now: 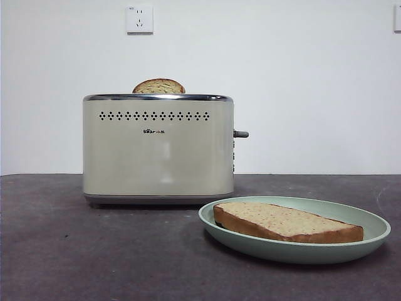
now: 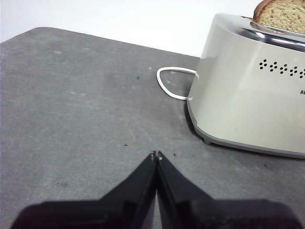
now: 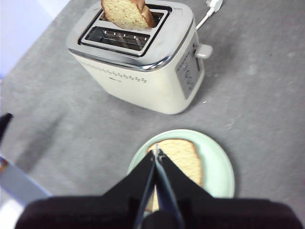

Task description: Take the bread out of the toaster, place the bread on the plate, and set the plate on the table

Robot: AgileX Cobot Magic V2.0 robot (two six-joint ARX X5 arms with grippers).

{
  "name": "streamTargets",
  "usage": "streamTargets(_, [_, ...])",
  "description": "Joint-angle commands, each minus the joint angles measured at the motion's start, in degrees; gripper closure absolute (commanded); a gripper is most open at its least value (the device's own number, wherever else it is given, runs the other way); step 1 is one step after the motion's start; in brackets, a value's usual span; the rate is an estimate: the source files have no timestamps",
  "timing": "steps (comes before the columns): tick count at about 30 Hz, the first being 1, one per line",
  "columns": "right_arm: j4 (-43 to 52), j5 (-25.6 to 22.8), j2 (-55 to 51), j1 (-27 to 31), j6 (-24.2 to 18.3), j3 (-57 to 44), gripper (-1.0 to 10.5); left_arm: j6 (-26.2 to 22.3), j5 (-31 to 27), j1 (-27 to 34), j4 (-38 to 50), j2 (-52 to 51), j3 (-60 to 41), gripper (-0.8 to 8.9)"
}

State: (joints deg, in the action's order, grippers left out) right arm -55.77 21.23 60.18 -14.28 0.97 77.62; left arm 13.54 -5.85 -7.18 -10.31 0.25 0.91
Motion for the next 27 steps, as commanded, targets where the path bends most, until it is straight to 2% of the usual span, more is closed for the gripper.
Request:
streamTargets(1, [4.48,-6.23,1.31,0.13,-2.73,-0.46,9.5,-0.68,0.02,0.15,0.24,-0.13,-0.74,8.17])
streamTargets(5, [13.11,-14.45,2.93,1.92,-2.75,-3.10,9.5,-0.68,0.02,0.15,0.24,-0.13,-0.74,8.17])
streamTargets(10, [29.88,-13.68,-0.20,7.32,-3.04,-15.69,9.5,-0.68,0.02,0.15,0.26,-0.13,-0.74,8.17])
streamTargets(13, [41.48,-13.68,-5.88,11.45,-2.43,-28.04,9.5,-0.68,0.02,0.15,0.26,-0.13,-0.74,8.17])
streamTargets(16, [51.17,-13.75,-13.38,15.87,0.02,-41.24,9.5,-0.68,0.02,0.15,0.26,-0.13,-0.74,8.17])
streamTargets(20, [53.68,-14.23,-25.83,20.63,1.51,-56.26,9.5,-0.68,0.02,0.15,0.26,-0.13,-0.74,8.17])
streamTargets(23, [54.25,-14.36,-35.04,21.77,0.42,-64.76,9.5,-0.68,0.02,0.15,0.26,-0.13,-0.74,8.17])
streamTargets(27, [53.94,-14.29,-44.37,21.73,1.77,-72.24,9.5,-0.68,0.02,0.15,0.26,-0.13,-0.74,8.17])
